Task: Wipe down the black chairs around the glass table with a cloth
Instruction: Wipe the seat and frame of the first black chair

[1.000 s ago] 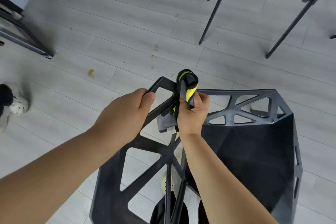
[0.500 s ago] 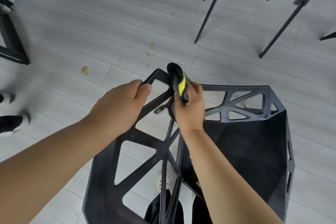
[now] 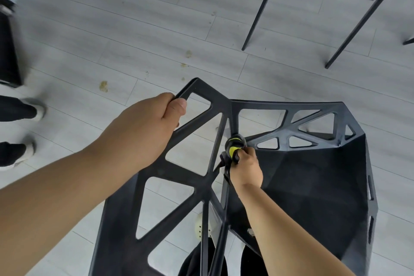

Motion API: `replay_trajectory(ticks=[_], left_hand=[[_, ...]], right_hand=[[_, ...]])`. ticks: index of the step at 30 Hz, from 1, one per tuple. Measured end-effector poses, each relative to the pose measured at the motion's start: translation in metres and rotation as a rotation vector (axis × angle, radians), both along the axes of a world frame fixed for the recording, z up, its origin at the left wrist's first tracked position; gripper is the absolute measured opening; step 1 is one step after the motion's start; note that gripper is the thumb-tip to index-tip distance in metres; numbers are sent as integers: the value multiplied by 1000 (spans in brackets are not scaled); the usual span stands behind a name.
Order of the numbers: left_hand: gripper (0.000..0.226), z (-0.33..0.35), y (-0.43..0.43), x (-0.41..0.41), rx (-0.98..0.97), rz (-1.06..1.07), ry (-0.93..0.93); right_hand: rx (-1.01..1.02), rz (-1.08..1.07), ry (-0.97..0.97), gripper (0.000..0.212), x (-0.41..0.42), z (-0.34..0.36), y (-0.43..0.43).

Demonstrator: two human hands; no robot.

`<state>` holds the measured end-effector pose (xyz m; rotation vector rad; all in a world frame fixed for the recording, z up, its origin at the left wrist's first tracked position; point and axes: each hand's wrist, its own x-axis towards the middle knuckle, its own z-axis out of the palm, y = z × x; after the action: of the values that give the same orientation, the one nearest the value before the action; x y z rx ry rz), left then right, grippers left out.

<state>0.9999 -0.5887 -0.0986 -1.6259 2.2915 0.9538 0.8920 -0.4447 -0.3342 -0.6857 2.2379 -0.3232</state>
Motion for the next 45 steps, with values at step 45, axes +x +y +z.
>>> replay_trajectory(ticks=[45], left_hand=[[46, -5, -4, 8, -15, -54, 34]], right_hand=[[-114, -84, -435, 58, 47, 31, 27]])
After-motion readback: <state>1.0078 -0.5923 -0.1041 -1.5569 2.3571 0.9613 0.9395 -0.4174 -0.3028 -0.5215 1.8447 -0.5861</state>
